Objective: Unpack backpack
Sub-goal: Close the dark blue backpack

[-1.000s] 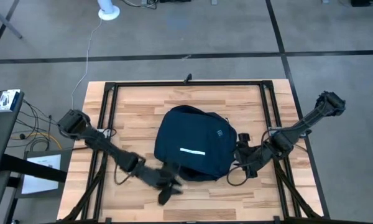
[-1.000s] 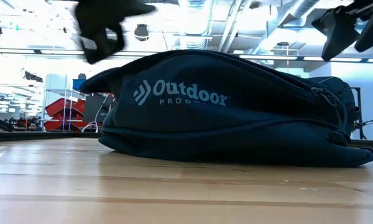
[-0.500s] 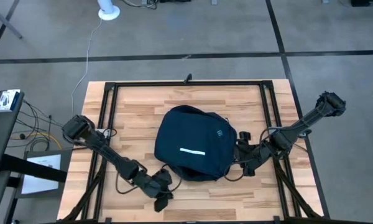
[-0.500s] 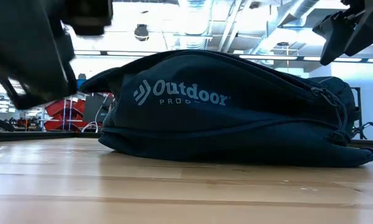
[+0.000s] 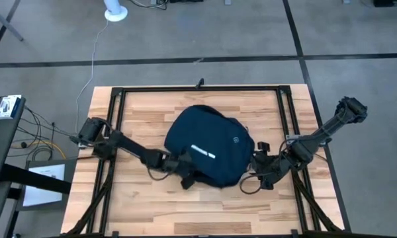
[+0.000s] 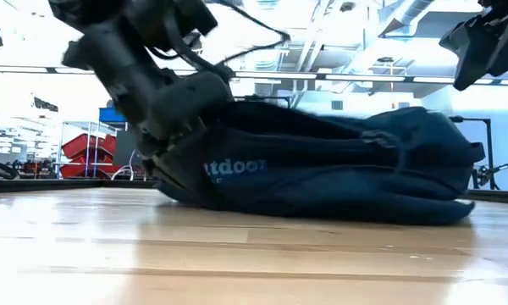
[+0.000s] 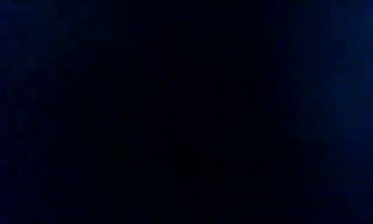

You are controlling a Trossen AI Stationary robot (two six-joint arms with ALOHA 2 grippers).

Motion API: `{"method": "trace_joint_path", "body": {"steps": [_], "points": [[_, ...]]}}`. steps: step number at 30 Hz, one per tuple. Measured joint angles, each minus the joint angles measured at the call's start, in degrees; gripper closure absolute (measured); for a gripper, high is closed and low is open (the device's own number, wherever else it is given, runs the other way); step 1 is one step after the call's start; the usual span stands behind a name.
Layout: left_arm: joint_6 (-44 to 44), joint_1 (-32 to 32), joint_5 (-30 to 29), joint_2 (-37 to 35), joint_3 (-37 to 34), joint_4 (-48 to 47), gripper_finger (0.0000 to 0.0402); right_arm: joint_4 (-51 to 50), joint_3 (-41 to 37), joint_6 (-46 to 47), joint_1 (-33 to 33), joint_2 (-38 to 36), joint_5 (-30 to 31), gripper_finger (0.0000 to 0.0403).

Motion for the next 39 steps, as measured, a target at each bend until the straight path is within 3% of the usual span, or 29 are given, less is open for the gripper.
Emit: {"method": "trace_joint_path", "body": {"steps": [5, 9, 14, 20, 25, 33, 39], "points": [[3.9, 5.9, -0.4, -2.3, -0.1, -4.4, 0.0401, 0.0, 0.0, 0.6, 1.2, 0.0, 0.0, 0.02], [0.7, 6.9, -3.2, -9.5, -0.2, -11.4, 0.0402, 0.3, 0.0, 3.0, 1.5, 0.0, 0.0, 0.02], [-4.7, 3.6, -7.5, -21.5, -0.2, -18.4, 0.0402, 0.8, 0.0, 6.7, 1.5, 0.0, 0.0, 0.0199], [-8.1, -4.0, -9.7, -30.3, -0.1, -14.3, 0.0397, 0.5, 0.0, 7.1, 1.1, 0.0, 0.0, 0.0179], [-9.1, -8.8, -11.4, -28.8, -0.1, -1.8, 0.0348, -1.3, 0.0, 6.2, 0.2, 0.0, 0.0, 0.0145], [-0.2, -10.7, -11.3, -18.6, 1.4, 15.3, 0.0247, 0.8, 0.0, -1.1, -0.6, 0.0, 0.0, 0.0137], [5.2, -10.6, -11.3, -12.1, 3.4, 19.7, 0.0219, 7.7, 0.0, -1.8, 1.0, 0.0, 0.1, 0.0137]]}}
